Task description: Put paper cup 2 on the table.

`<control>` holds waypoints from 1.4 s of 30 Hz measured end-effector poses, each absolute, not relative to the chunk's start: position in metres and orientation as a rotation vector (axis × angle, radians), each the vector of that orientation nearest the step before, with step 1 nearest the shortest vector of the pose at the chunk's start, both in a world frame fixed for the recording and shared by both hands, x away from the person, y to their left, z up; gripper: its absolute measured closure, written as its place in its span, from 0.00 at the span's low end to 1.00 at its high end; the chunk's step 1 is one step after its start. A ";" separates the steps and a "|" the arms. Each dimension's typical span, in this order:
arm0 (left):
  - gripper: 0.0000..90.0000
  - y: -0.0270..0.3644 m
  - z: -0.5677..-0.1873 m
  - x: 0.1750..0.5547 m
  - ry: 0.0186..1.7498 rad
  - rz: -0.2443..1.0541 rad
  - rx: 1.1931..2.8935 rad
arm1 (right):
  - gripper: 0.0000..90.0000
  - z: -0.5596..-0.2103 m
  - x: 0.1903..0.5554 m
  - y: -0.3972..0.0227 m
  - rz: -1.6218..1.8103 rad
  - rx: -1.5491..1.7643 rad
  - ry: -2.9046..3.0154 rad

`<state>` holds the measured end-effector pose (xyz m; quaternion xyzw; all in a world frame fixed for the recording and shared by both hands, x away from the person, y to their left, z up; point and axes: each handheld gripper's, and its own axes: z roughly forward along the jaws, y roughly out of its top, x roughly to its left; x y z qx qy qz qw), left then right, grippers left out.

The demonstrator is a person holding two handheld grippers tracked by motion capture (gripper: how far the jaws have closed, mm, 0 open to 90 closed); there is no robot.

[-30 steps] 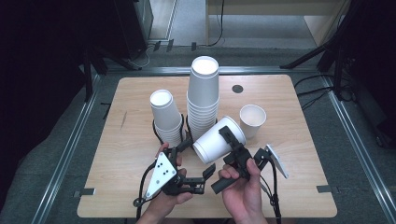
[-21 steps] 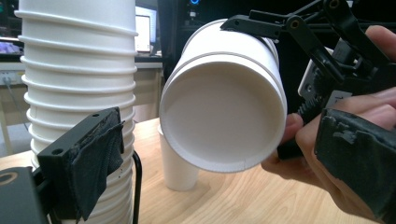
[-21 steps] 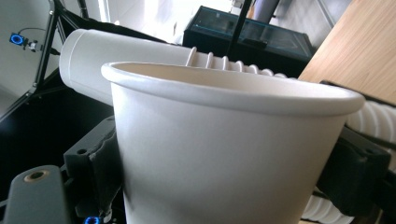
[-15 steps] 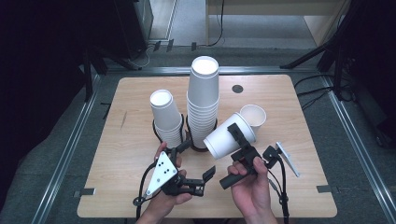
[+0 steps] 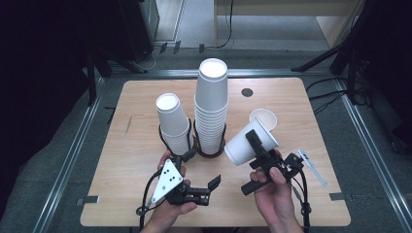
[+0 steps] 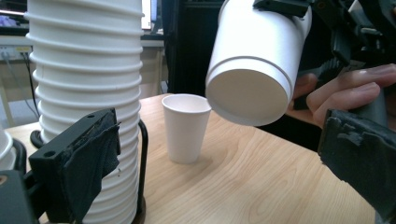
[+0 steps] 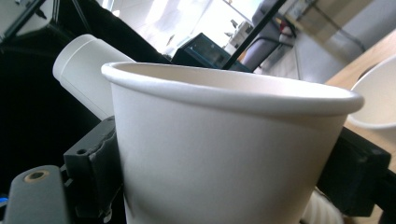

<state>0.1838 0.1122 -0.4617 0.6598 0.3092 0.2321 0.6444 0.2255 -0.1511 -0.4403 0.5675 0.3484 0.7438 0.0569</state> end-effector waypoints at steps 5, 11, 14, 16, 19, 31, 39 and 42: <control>0.00 0.119 -0.467 0.182 0.734 0.520 1.502 | 0.15 -0.442 0.221 -0.154 2.192 1.617 1.088; 0.00 0.131 -0.474 0.179 0.764 0.534 1.513 | 0.15 -0.449 0.219 -0.158 2.097 1.523 1.141; 0.00 0.139 -0.478 0.178 0.788 0.542 1.514 | 0.15 -0.454 0.218 -0.162 2.046 1.482 1.164; 0.00 0.147 -0.482 0.177 0.812 0.553 1.513 | 0.15 -0.460 0.217 -0.167 1.997 1.456 1.174; 0.00 0.152 -0.485 0.176 0.823 0.559 1.513 | 0.15 -0.464 0.217 -0.171 1.972 1.442 1.181; 0.00 0.169 -0.495 0.173 0.876 0.590 1.525 | 0.15 -0.480 0.216 -0.197 1.830 1.359 1.218; 0.00 0.187 -0.504 0.174 0.935 0.633 1.520 | 0.15 -0.497 0.224 -0.203 1.594 1.192 1.280; 0.00 0.195 -0.508 0.176 0.971 0.639 1.515 | 0.15 -0.505 0.229 -0.204 1.538 1.174 1.301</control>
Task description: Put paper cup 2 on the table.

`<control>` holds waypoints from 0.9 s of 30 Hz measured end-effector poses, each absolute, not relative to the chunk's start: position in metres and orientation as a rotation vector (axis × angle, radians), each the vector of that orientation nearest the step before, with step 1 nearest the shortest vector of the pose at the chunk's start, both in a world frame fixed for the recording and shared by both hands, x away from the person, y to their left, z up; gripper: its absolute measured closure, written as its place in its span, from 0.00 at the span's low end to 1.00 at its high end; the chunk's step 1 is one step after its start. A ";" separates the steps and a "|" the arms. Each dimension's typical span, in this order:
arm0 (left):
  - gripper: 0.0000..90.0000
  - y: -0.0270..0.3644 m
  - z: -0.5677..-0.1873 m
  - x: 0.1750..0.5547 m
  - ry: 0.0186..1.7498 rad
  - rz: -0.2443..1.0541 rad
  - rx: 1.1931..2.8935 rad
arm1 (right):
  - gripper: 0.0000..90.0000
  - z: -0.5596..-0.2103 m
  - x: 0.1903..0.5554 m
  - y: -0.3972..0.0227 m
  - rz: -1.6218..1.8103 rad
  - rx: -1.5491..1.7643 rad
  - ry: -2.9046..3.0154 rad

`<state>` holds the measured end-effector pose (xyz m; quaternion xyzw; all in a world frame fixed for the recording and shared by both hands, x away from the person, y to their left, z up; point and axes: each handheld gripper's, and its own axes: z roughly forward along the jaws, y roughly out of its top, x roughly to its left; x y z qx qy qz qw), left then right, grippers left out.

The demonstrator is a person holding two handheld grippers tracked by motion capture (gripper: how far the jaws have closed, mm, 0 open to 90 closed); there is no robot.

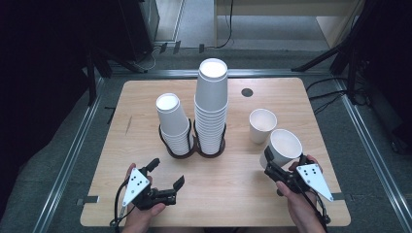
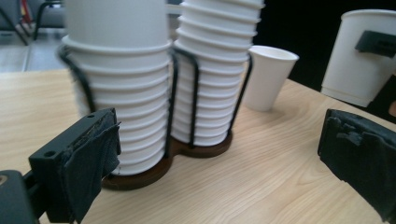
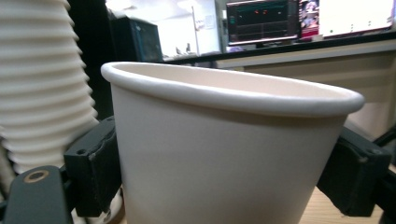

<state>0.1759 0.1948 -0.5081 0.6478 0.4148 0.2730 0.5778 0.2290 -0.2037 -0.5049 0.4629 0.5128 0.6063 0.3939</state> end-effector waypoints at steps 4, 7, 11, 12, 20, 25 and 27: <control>0.00 0.206 -0.514 0.178 1.007 0.643 1.538 | 0.15 -0.515 0.237 -0.205 1.486 1.152 1.315; 0.00 0.215 -0.518 0.176 1.033 0.651 1.547 | 0.15 -0.518 0.239 -0.206 1.474 1.127 1.328; 0.00 0.227 -0.522 0.176 1.070 0.670 1.545 | 0.15 -0.524 0.244 -0.211 1.434 1.106 1.342; 0.00 0.231 -0.523 0.178 1.105 0.682 1.538 | 0.15 -0.525 0.246 -0.212 1.429 1.106 1.340; 0.00 0.241 -0.528 0.181 1.176 0.691 1.549 | 0.15 -0.529 0.263 -0.228 1.369 1.153 1.298; 0.00 0.248 -0.530 0.183 1.202 0.693 1.529 | 0.14 -0.532 0.276 -0.239 1.308 1.181 1.256; 0.00 0.252 -0.530 0.182 1.211 0.696 1.521 | 0.15 -0.536 0.283 -0.245 1.295 1.204 1.246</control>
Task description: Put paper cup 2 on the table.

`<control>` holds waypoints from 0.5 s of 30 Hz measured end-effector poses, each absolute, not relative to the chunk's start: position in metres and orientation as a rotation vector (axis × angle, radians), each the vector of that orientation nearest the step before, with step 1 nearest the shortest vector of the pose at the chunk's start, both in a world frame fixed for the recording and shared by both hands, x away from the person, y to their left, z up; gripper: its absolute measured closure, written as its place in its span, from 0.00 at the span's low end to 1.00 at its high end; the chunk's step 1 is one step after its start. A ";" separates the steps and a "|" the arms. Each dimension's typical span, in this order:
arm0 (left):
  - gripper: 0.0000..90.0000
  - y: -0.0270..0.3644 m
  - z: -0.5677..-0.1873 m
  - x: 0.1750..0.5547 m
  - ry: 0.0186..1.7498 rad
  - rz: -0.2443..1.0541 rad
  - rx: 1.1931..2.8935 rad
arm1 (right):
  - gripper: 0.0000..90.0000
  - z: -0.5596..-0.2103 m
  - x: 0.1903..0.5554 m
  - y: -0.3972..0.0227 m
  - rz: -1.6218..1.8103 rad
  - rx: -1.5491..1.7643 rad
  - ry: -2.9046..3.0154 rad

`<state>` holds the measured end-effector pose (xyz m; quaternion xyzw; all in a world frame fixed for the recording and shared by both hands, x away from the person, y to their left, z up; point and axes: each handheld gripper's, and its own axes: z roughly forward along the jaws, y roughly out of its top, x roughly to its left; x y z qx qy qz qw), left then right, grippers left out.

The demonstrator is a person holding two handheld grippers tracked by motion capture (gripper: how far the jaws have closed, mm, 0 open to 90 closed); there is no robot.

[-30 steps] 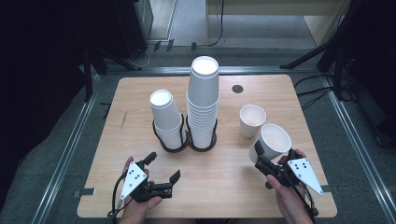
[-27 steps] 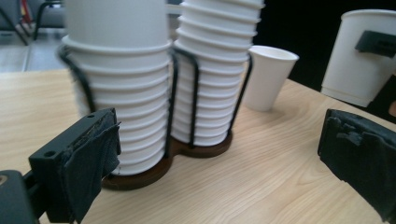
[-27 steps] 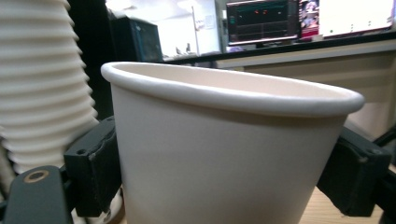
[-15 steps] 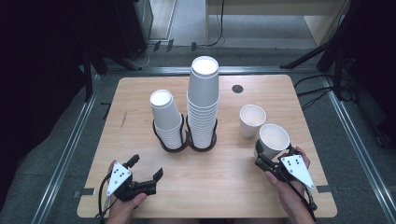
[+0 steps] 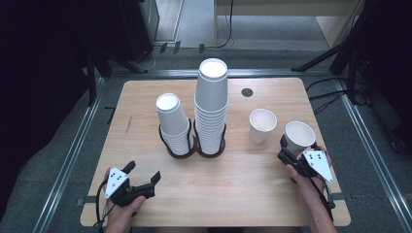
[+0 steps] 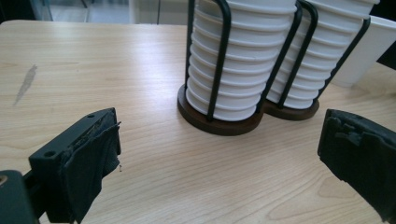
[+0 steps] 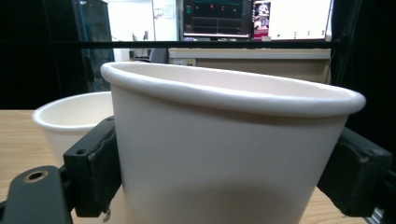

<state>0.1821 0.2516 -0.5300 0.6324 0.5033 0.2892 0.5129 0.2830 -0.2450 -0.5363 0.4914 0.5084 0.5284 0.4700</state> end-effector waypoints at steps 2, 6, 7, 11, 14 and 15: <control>0.00 0.255 -0.530 0.182 1.219 0.696 1.511 | 0.15 -0.537 0.285 -0.246 1.302 1.205 1.247; 0.00 0.258 -0.531 0.181 1.231 0.697 1.501 | 0.15 -0.542 0.289 -0.244 1.308 1.195 1.274; 0.00 0.259 -0.532 0.180 1.231 0.696 1.505 | 0.15 -0.543 0.289 -0.240 1.306 1.178 1.289; 0.00 0.259 -0.533 0.179 1.230 0.694 1.502 | 0.15 -0.543 0.285 -0.231 1.318 1.138 1.318; 0.00 0.260 -0.533 0.179 1.229 0.680 1.499 | 0.15 -0.544 0.283 -0.229 1.317 1.134 1.329; 0.00 0.260 -0.533 0.179 1.230 0.674 1.496 | 0.15 -0.546 0.282 -0.228 1.306 1.131 1.337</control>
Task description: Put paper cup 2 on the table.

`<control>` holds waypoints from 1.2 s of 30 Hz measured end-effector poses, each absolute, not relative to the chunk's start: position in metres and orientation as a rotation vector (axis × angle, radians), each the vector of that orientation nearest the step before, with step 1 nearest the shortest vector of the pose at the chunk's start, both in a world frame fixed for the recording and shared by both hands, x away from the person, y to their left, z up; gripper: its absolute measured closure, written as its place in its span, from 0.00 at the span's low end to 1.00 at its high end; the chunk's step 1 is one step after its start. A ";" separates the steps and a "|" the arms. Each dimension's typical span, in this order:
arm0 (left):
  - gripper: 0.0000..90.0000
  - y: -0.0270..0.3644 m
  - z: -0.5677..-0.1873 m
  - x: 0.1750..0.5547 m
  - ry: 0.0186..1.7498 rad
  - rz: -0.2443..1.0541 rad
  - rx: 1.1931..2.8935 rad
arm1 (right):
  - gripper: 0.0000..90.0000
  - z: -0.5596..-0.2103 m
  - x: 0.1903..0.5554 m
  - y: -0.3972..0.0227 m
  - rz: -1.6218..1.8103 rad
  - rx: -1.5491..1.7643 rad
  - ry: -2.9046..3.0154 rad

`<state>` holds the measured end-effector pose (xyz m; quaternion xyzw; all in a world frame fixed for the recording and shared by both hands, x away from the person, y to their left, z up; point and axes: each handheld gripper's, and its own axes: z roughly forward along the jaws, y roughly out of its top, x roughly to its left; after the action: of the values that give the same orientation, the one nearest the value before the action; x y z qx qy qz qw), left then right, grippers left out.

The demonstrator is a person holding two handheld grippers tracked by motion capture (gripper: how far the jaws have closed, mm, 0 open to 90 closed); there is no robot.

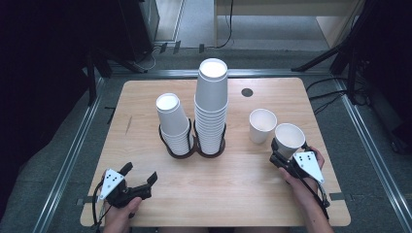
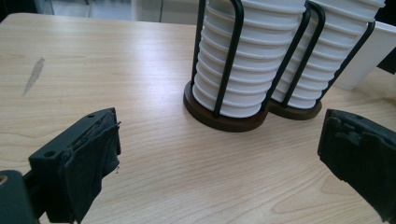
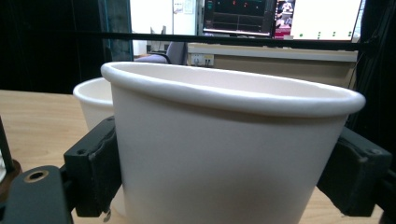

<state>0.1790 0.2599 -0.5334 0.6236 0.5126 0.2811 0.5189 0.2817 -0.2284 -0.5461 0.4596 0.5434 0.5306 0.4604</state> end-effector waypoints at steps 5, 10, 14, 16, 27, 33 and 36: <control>0.00 0.259 -0.535 0.181 1.236 0.663 1.498 | 0.14 -0.551 0.282 -0.231 1.296 1.154 1.353; 0.00 0.261 -0.535 0.181 1.239 0.661 1.491 | 0.14 -0.553 0.287 -0.234 1.270 1.151 1.350; 0.00 0.263 -0.535 0.182 1.250 0.661 1.488 | 0.14 -0.554 0.291 -0.235 1.267 1.161 1.357; 0.00 0.263 -0.535 0.182 1.251 0.660 1.488 | 0.14 -0.556 0.292 -0.236 1.262 1.170 1.362; 0.00 0.261 -0.535 0.181 1.246 0.662 1.493 | 0.13 -0.554 0.296 -0.238 1.229 1.208 1.392; 0.00 0.261 -0.535 0.182 1.249 0.661 1.492 | 0.12 -0.550 0.295 -0.236 1.214 1.213 1.445; 0.00 0.261 -0.535 0.181 1.248 0.660 1.492 | 0.11 -0.550 0.294 -0.236 1.216 1.210 1.470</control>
<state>0.1815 0.2606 -0.5353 0.6215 0.5201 0.2749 0.5173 0.2945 -0.2357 -0.5501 0.4843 0.5883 0.4868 0.4272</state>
